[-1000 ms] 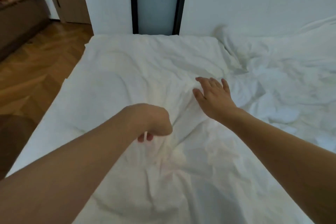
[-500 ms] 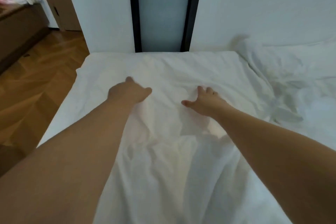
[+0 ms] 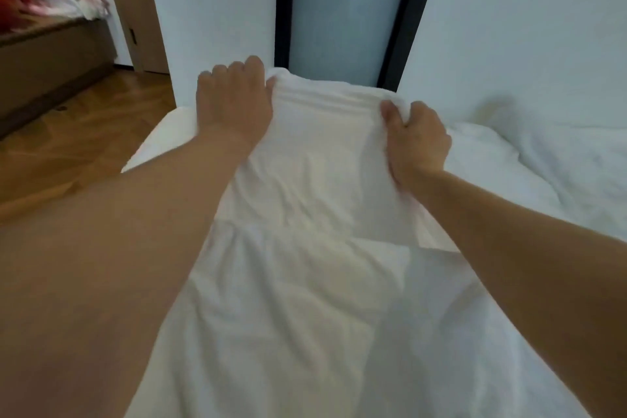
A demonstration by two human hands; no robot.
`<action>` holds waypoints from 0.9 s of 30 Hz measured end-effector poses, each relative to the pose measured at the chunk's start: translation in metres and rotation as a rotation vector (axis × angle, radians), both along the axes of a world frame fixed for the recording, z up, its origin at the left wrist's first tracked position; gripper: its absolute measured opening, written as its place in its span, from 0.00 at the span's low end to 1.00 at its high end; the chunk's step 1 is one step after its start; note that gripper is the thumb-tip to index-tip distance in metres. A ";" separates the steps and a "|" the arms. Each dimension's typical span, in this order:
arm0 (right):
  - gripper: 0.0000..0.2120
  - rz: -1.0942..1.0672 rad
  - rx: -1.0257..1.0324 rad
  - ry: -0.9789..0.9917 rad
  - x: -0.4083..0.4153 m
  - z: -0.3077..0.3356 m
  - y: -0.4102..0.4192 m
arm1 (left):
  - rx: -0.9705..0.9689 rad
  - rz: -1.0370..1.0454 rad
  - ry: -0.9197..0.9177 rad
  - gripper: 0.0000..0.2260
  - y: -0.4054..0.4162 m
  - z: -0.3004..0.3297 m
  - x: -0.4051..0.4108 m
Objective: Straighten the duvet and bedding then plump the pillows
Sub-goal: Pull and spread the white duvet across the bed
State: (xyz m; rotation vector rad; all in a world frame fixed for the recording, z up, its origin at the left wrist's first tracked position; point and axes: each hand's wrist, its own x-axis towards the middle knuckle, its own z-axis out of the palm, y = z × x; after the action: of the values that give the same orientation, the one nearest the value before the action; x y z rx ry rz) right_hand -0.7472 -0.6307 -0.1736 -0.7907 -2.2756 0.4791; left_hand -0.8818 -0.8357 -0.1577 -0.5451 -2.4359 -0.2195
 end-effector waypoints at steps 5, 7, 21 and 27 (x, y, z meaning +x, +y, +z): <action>0.24 -0.105 0.181 -0.379 0.008 -0.126 -0.022 | -0.277 0.085 -0.490 0.31 -0.003 -0.115 0.008; 0.24 -0.061 0.161 -0.379 0.003 -0.135 -0.019 | -0.250 0.073 -0.384 0.30 -0.002 -0.137 0.017; 0.28 0.561 0.094 -0.428 0.194 -0.015 -0.122 | 0.218 -0.260 -1.181 0.20 -0.076 -0.027 0.173; 0.19 0.579 0.239 -0.420 0.336 0.002 -0.187 | -0.015 -0.278 -0.573 0.21 -0.162 0.014 0.321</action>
State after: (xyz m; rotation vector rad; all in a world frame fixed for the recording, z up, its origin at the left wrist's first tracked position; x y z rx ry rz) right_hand -0.4107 -0.8176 -0.1711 -0.0979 -2.8907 0.2976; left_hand -0.5604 -0.9973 -0.1439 -0.9326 -2.9010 -0.5365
